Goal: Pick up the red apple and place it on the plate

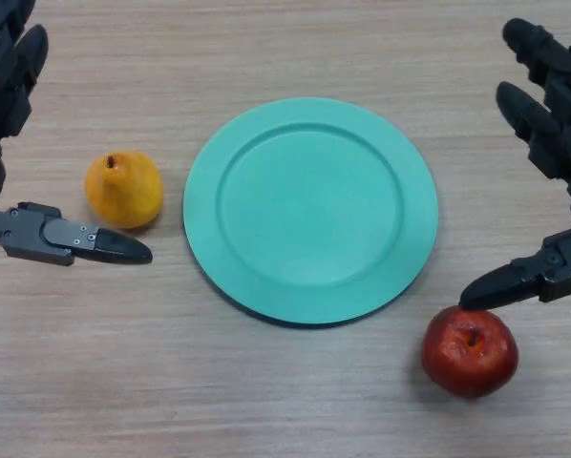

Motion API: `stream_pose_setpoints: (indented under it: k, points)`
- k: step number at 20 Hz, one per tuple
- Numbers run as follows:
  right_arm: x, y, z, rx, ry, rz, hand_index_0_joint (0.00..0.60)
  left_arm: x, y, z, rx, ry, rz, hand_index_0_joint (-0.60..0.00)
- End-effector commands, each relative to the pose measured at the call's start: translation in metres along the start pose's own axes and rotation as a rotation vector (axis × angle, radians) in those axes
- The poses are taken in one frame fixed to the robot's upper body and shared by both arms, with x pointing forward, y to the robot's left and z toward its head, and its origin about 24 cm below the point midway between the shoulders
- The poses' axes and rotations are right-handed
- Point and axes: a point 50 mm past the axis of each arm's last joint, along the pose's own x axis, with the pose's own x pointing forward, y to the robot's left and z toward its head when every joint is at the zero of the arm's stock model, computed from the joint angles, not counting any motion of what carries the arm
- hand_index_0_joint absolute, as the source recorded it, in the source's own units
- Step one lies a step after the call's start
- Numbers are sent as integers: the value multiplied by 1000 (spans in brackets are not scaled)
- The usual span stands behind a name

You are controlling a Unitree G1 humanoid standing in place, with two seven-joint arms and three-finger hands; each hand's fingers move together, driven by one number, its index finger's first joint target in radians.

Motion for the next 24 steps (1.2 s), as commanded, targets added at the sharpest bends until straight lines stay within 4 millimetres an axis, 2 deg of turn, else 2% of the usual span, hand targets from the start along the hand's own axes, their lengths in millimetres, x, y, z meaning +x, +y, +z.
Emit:
stream_pose_setpoints:
  k: [1,5,9,11,13,15,16,17,18,19,20,24]
  points:
    - [-7,-16,32,-71,-177,-48,0,-2,16,31,73,-164,46,0]
    - [-10,-17,23,-115,-157,-41,0,-2,18,17,93,-65,-20,0]
    - [-16,-20,22,-144,-187,-75,0,0,12,16,54,-73,-24,0]
    - [-24,-22,15,-188,-197,-82,0,-1,10,14,52,-32,-62,0]
    - [-33,-23,0,-228,-173,-112,0,2,7,11,55,-36,-49,0]
    - [-40,-27,-16,-345,-155,-144,0,4,4,11,61,-38,-59,0]
    - [-44,-29,-29,-372,-122,-165,0,6,1,5,78,5,-84,0]
    - [-45,-29,-33,-375,-110,-173,0,6,0,3,92,22,-93,0]
    - [-49,-25,-49,-372,-63,-157,0,5,-6,1,128,41,-118,0]
    - [-51,-23,-54,-374,-51,-146,0,5,-9,1,127,42,-121,0]
    - [-55,-19,-67,-382,-51,-133,0,6,-14,5,103,41,-135,0]
    - [-53,-6,-84,-277,-15,-116,0,8,-17,7,79,53,-170,0]
